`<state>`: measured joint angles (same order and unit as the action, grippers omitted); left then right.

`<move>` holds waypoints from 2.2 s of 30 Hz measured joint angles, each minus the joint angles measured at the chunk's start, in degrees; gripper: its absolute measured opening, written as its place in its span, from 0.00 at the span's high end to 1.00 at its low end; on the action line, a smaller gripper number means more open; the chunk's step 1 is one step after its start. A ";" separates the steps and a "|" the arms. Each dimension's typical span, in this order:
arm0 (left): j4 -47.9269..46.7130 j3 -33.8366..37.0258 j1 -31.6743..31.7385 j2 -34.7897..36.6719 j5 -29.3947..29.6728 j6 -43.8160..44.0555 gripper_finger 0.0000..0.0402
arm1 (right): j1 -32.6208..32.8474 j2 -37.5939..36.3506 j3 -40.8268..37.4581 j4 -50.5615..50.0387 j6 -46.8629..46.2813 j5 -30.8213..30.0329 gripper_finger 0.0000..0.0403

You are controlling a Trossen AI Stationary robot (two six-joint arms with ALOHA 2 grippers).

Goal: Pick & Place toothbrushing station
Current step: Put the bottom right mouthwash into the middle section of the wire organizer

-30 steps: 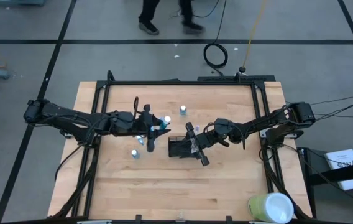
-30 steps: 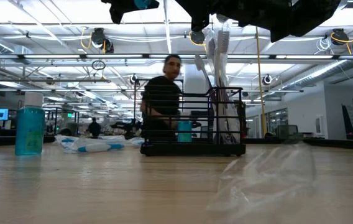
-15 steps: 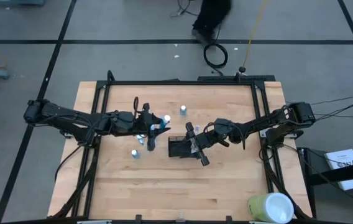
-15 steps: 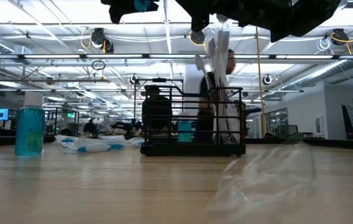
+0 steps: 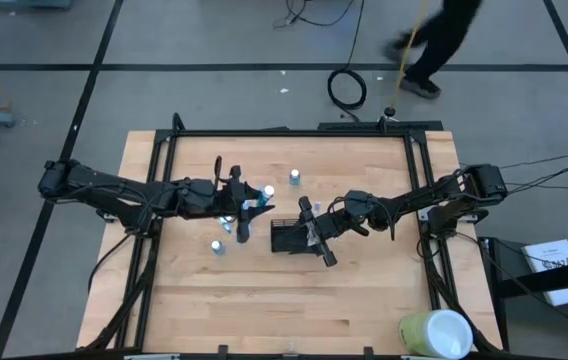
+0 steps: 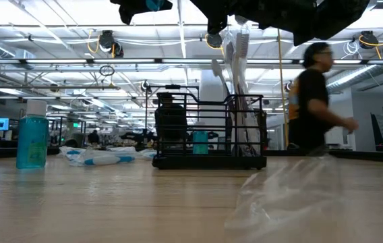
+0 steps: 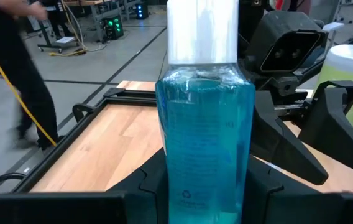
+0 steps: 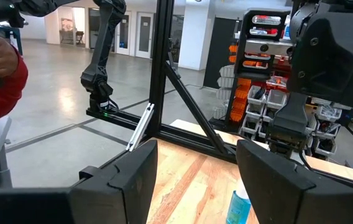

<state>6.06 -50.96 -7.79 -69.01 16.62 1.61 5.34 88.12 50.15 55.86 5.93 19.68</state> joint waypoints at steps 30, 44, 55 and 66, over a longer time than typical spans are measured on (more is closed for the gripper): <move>8.15 4.42 -5.70 -16.41 1.23 7.22 0.69 | 0.00 0.00 0.00 0.00 0.00 0.00 0.48; 25.08 5.64 -3.51 -26.43 -4.86 8.04 0.66 | 0.00 0.00 0.00 0.00 0.00 0.00 0.48; 26.97 5.62 -2.65 -25.79 -6.35 5.66 0.65 | 0.00 0.00 0.00 0.00 0.00 0.00 0.48; 26.83 5.62 -1.83 -25.79 -7.84 5.84 0.65 | 0.00 0.00 0.00 0.00 0.00 0.00 0.48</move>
<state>32.88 -45.34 -9.62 -94.80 8.78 7.45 5.34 88.12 50.15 55.86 5.93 19.68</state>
